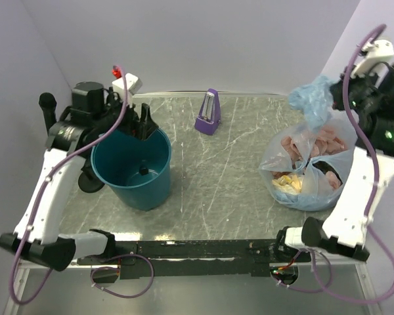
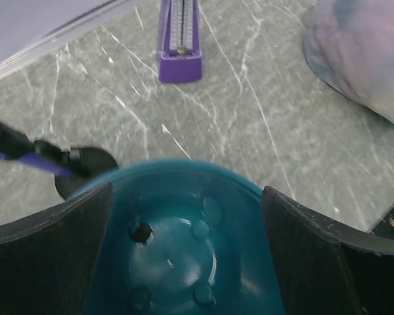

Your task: Put the trash bags into the trash bin

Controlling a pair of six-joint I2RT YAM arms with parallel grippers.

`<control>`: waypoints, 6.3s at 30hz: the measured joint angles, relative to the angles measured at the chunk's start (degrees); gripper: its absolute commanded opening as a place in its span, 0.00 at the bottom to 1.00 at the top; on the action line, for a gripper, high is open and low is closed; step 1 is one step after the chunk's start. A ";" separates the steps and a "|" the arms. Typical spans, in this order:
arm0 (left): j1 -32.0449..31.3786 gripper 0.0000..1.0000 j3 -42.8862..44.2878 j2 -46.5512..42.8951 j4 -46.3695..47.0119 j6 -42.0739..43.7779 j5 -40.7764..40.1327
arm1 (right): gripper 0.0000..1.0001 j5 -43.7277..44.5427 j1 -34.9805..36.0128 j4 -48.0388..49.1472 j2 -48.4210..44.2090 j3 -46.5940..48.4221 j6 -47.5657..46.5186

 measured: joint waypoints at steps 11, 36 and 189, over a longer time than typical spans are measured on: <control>-0.31 0.99 -5.05 -3.45 -11.58 -1.99 -1.14 | 0.00 -7.04 9.88 14.36 5.35 -12.46 2.27; -7.96 0.88 2.23 14.47 -20.20 -2.08 15.85 | 0.00 -8.96 13.90 23.85 -1.86 -29.33 4.70; -27.17 0.01 -3.41 9.70 36.50 14.93 -8.13 | 0.75 -24.17 29.94 23.43 -8.96 -33.83 19.23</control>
